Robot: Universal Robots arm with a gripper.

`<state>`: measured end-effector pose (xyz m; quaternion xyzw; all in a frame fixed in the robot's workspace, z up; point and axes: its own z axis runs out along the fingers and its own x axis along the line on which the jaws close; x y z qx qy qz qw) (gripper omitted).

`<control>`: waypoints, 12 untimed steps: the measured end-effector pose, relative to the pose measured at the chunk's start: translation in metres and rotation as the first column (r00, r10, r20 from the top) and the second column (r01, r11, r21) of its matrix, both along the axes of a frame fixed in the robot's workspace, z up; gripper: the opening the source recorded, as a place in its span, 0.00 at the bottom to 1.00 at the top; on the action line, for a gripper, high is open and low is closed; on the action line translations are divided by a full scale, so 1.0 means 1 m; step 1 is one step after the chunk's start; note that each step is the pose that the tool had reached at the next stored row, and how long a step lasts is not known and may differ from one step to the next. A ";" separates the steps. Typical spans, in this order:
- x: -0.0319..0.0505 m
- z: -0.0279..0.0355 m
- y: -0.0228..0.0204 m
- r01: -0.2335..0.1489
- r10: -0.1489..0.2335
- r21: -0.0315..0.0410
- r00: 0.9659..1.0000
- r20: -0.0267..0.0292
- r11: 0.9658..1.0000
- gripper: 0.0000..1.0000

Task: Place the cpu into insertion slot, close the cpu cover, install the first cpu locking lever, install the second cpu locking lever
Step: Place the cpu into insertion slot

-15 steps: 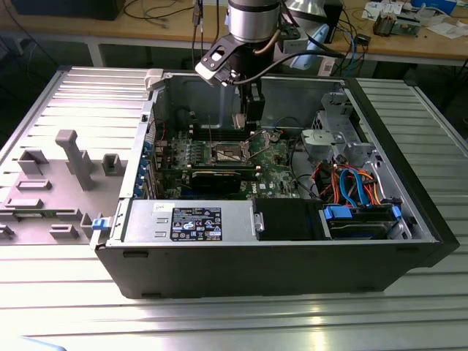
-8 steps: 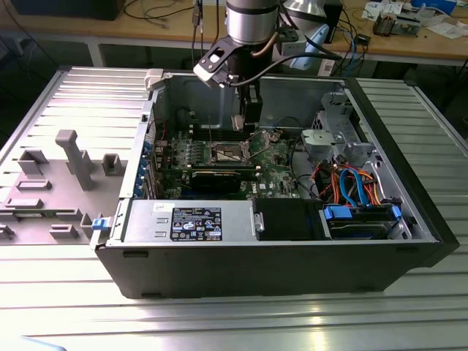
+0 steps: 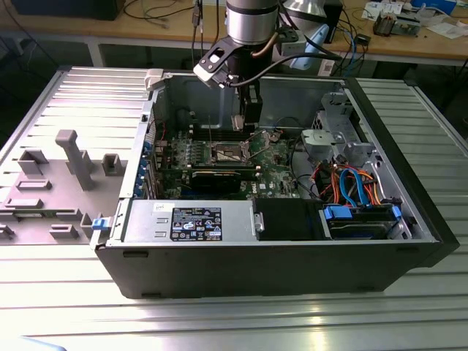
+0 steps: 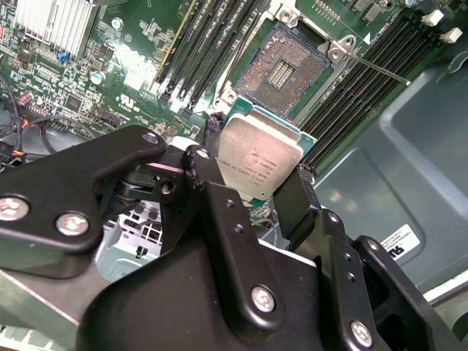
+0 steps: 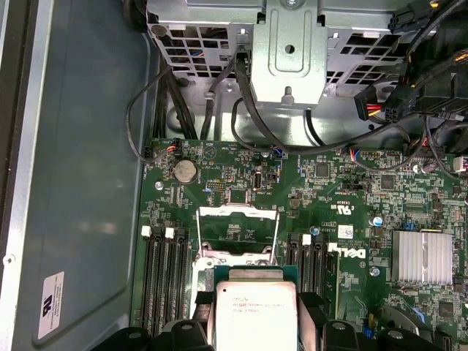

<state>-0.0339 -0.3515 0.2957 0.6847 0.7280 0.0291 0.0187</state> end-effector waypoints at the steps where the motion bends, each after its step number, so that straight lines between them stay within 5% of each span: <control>1: 0.0000 0.0000 0.0000 0.000 0.000 0.000 1.000 0.000 1.000 0.54; 12: 0.0000 -0.0043 0.0000 0.000 0.000 0.000 1.000 0.000 1.000 0.54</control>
